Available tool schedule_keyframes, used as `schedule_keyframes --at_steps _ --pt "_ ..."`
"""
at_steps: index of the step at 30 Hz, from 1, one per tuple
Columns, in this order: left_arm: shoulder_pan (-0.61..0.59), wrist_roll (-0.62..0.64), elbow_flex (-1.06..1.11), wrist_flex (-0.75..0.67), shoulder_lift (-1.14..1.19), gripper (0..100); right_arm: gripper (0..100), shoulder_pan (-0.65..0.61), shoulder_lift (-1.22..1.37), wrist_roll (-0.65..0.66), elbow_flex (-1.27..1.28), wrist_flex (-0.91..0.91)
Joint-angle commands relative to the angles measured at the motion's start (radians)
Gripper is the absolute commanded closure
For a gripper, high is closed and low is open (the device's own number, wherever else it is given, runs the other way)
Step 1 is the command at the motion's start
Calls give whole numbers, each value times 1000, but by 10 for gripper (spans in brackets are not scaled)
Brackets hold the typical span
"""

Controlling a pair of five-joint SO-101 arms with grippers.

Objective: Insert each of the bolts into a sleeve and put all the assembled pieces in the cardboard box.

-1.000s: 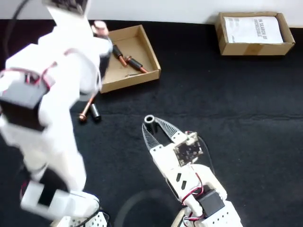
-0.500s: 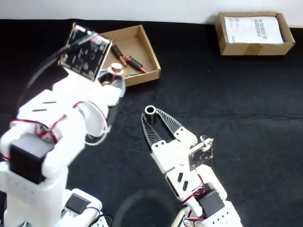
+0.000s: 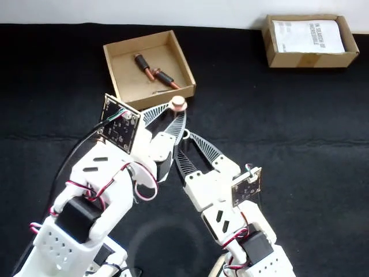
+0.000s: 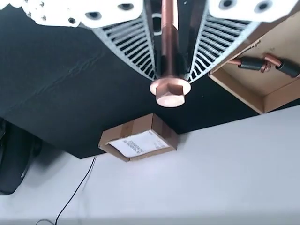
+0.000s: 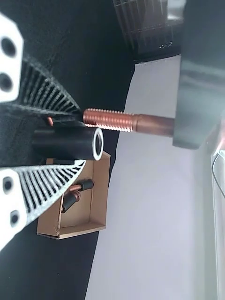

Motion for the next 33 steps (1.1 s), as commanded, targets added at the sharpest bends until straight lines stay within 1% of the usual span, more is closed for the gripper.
schedule_keyframes --at_steps 1,5,10,21,26,33 --pt "27 5 13 -129 -12 992 991 -7 -5 -9 148 -21" --pt "39 5 10 -173 -12 992 991 -7 -5 -6 148 -19" --pt "76 5 -21 -169 -12 992 991 -7 -5 -5 148 -19" --pt "68 2 -27 -175 -8 992 991 -7 -5 -6 148 -19" --pt "58 2 -30 -236 44 992 991 -4 -5 -6 148 -18" --pt "51 -11 -21 -233 62 992 991 -2 -5 -5 148 -18"
